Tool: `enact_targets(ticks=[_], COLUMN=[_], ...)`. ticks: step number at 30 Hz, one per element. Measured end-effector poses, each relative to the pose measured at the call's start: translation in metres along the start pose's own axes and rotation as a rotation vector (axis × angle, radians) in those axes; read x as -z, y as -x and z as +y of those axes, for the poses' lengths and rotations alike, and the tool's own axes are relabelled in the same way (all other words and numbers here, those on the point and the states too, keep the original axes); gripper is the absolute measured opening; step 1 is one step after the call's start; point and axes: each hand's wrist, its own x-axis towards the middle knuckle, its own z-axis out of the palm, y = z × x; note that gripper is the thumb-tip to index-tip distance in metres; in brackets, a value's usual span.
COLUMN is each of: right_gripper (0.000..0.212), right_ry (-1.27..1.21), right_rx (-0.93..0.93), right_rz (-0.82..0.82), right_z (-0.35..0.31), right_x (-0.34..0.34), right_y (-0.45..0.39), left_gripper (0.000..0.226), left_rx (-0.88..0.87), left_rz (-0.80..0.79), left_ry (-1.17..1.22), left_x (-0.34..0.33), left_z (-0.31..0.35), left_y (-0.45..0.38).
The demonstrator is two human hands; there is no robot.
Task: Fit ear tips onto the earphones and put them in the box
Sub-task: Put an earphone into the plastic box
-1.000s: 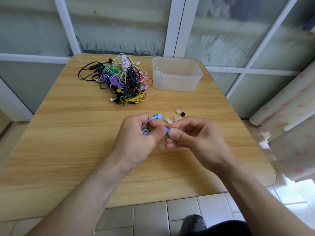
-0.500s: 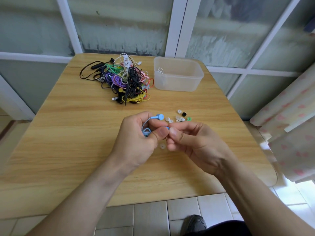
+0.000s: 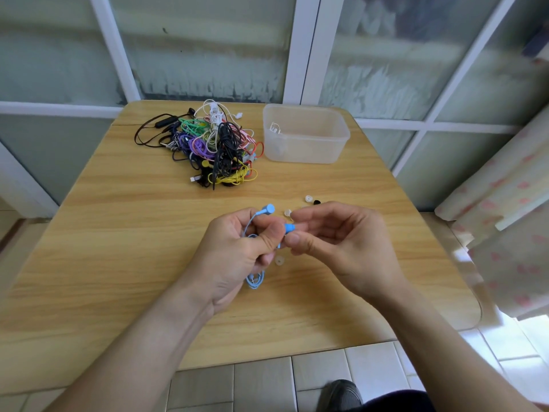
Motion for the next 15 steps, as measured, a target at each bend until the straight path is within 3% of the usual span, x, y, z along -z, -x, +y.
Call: enact_targets(ticks=[7, 15], right_gripper=[0.017, 0.031], right_ry=[-0.080, -0.412], right_rx=[-0.017, -0.294], right_rz=[0.045, 0.065], right_z=[0.003, 0.006], right_x=[-0.004, -0.015], right_y=[0.000, 0.002], left_gripper=[0.021, 0.021], left_rx=[-0.057, -0.167], left_rz=[0.037, 0.088], left_ry=[0.036, -0.059], left_x=[-0.003, -0.002], left_z=[0.000, -0.002], left_y=[-0.001, 0.000])
